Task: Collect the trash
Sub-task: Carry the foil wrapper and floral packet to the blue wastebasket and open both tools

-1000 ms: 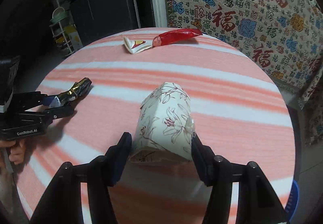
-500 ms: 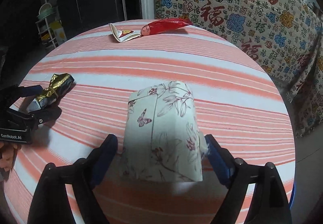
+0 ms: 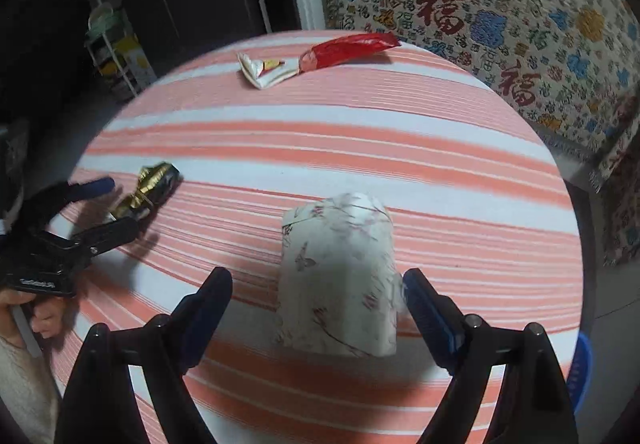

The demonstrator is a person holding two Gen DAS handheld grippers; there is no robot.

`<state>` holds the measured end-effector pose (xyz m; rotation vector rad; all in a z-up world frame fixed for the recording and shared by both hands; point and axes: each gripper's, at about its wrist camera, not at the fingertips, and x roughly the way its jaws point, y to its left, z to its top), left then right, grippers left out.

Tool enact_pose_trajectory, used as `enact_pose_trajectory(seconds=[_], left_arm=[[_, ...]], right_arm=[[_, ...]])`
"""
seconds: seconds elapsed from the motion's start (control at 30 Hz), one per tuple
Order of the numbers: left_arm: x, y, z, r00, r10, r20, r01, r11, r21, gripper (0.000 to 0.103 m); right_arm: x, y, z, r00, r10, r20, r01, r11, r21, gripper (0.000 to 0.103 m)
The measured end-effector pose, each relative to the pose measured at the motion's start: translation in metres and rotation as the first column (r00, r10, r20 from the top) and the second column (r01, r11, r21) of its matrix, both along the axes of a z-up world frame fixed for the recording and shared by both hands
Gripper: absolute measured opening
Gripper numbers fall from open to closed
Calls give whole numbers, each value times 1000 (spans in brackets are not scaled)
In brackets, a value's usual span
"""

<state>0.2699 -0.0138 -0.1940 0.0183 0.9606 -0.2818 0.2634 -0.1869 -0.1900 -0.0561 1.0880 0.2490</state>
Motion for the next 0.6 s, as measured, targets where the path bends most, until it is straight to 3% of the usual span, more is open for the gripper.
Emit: enact_pose_trajectory(seconds=[0.03, 0.07, 0.1, 0.4, 0.6], left_arm=[[1, -3, -2, 1000, -9, -12, 9, 1000, 27, 64], [1, -5, -3, 1000, -14, -22, 15, 999, 42, 51], [0, -5, -2, 999, -22, -25, 23, 999, 37, 45], [-24, -15, 32, 998, -41, 56, 44, 997, -56, 42], [-49, -80, 67, 979, -167, 114, 178, 980, -90, 42]], right_arm=[[4, 3, -2, 1000, -1, -20, 0, 1000, -31, 78], [6, 3, -4, 999, -3, -40, 1, 999, -46, 64], [6, 2, -6, 998, -7, -59, 4, 999, -51, 63], [-38, -26, 32, 999, -23, 44, 23, 1000, -5, 61], [-63, -75, 52, 991, -95, 89, 93, 995, 28, 61]])
